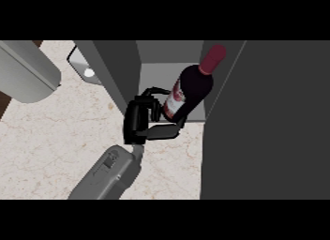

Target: Pick up the wine, place it into the cabinet and close the cabinet

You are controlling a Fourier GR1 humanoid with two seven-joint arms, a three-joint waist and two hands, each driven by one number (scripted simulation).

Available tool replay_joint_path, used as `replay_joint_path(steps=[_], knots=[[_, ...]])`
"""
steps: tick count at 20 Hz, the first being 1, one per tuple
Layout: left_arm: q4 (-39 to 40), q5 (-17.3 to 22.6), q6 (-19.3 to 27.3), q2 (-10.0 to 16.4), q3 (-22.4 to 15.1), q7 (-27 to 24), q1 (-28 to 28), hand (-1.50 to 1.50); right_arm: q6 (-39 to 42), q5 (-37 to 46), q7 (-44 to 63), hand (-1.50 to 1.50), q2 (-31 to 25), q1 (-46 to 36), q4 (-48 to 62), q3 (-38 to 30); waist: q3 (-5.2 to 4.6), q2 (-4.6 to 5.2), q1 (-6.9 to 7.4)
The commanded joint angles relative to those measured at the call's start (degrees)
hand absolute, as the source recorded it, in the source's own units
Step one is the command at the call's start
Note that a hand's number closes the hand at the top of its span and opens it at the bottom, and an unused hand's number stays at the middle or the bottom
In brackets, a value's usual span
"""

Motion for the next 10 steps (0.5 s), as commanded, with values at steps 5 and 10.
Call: replay_joint_path(steps=[5, 10], knots=[[11.0, 9.9, 1.1, 0.0, -5.4, -10.7, -1.4, 1.5, 0.8, 0.7, -0.8, -1.5, 0.8, 3.4, -2.3, 1.3, 0.0, 0.02, -0.27], [19.9, 13.6, -6.6, 0.0, 1.3, -14.6, -4.8, 1.5, -3.1, 3.5, 2.4, -1.5, 1.7, -2.8, 0.2, 3.3, -0.04, 0.19, -0.34]])
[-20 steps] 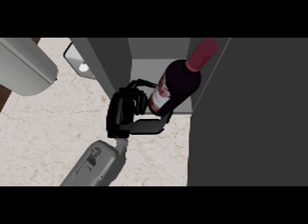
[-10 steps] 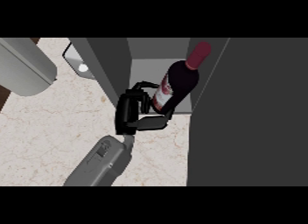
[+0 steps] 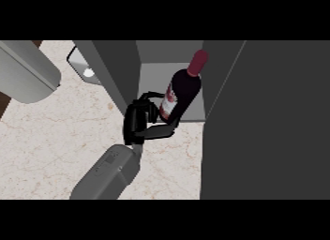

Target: Pick up the wine, place it into the cabinet and close the cabinet

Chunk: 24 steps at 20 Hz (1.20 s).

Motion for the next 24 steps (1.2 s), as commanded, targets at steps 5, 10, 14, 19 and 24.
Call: replay_joint_path(steps=[5, 10, 14, 19, 24], knots=[[10.7, 9.1, -9.1, 0.0, 2.7, -6.4, -4.9, 1.5, 0.0, -1.7, 0.0, -1.5, -0.5, -1.3, 1.7, -1.3, -0.02, 0.14, -0.37], [13.0, 13.5, -7.8, 0.0, -2.4, -7.9, -6.8, 1.5, 3.1, -3.9, -2.7, -1.5, -1.5, 2.0, 1.5, -3.3, -0.01, 0.11, -0.67], [20.1, 14.2, -12.3, 0.0, 0.9, -7.1, -11.9, 1.5, -0.8, -3.1, 2.4, -1.5, -1.3, -3.6, 1.4, -1.5, -0.04, 0.21, -0.64], [17.6, 18.0, -9.3, 0.0, -1.7, -4.9, -14.0, 1.5, 2.7, -0.8, -3.2, -1.5, 1.0, 4.7, -0.4, 0.7, -0.01, 0.07, -0.76], [24.6, 19.7, -12.7, 0.0, 0.8, -7.6, -18.7, 1.5, 4.5, -2.8, -6.9, -1.5, -1.1, 0.6, 7.0, -3.5, 0.0, 0.27, -0.88]])
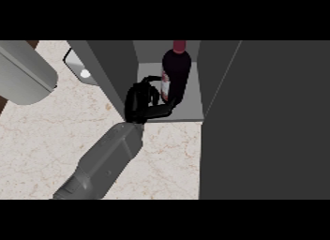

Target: Pick up the wine, place it into the cabinet and close the cabinet

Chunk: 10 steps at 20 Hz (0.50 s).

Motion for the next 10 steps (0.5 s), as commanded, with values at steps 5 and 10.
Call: replay_joint_path(steps=[5, 10], knots=[[6.9, 4.9, -1.0, 0.0, 0.2, -1.4, -6.5, 1.5, 0.1, 0.3, 1.4, -1.5, 0.1, 1.3, -3.3, 1.7, -0.02, 0.23, -1.1], [11.2, 4.2, 0.2, 0.0, 0.0, 1.8, -9.6, 1.5, -2.0, -0.9, 3.0, -1.5, -1.1, -5.7, 1.7, -0.8, -0.01, 0.25, -0.44]])
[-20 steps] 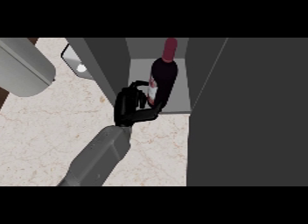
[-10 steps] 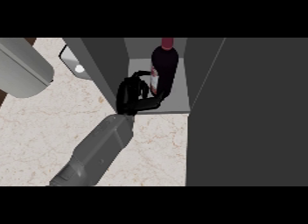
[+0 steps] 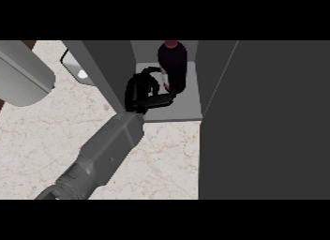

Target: Pick up the wine, place it into the cabinet and close the cabinet

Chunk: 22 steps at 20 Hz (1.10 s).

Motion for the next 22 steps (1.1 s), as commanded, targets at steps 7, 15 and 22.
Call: replay_joint_path(steps=[7, 15, 22], knots=[[9.8, 0.7, -2.2, 0.0, 1.8, 0.2, -3.4, 1.5, 1.9, -0.9, -3.0, -1.5, 0.0, 1.1, 1.8, -0.5, 0.0, 0.38, -0.54], [12.1, 1.7, -2.1, 0.0, 4.8, -8.2, -1.7, 1.5, 1.2, 0.3, -1.2, -1.5, -0.2, 0.8, 0.2, 0.6, -0.03, 0.35, -0.24], [10.6, 0.2, -4.4, 1.3, 4.6, -13.3, -2.0, -1.5, -1.2, -0.2, 2.0, -1.5, -0.4, -1.4, -2.4, 0.2, -0.04, 0.05, 0.63]])
